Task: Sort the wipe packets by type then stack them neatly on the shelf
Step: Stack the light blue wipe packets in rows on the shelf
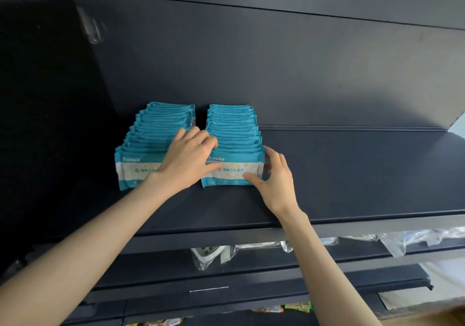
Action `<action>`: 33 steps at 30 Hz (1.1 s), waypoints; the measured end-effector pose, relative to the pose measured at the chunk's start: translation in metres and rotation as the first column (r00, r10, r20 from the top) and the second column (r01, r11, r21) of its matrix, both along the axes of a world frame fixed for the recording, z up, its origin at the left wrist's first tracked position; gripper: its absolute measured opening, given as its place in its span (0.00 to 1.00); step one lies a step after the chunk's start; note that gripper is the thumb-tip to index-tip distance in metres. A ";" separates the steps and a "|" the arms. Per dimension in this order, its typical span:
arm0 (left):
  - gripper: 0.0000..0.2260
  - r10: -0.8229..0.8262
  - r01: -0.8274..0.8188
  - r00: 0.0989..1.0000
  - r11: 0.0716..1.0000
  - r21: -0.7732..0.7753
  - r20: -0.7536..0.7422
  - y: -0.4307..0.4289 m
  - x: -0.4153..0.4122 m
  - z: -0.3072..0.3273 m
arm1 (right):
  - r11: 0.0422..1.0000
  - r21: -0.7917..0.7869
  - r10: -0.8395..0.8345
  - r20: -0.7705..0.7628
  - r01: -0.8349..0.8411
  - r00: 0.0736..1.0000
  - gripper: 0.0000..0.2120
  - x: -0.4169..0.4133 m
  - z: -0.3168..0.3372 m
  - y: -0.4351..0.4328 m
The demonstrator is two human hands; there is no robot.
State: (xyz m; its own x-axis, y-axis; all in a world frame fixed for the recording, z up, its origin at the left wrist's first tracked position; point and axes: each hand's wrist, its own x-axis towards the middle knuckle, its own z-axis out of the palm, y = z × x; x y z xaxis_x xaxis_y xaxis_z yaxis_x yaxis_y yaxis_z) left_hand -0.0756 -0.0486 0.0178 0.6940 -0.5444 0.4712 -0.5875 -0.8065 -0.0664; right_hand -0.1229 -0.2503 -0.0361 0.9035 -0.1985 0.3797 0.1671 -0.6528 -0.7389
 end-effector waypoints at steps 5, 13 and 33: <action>0.22 0.002 -0.002 0.999 1.000 0.021 0.037 -0.001 -0.002 0.001 | 1.000 -0.030 0.004 0.038 -0.003 0.999 0.31 -0.001 0.002 0.001; 0.23 0.017 -0.022 0.997 0.998 0.058 0.082 0.000 -0.002 -0.004 | 0.995 -0.096 0.002 0.062 0.004 0.998 0.32 -0.001 0.001 0.001; 0.29 0.044 -0.065 0.994 0.969 0.239 0.096 -0.014 0.001 -0.010 | 0.938 -0.348 0.013 0.032 -0.001 0.999 0.32 0.009 0.006 -0.009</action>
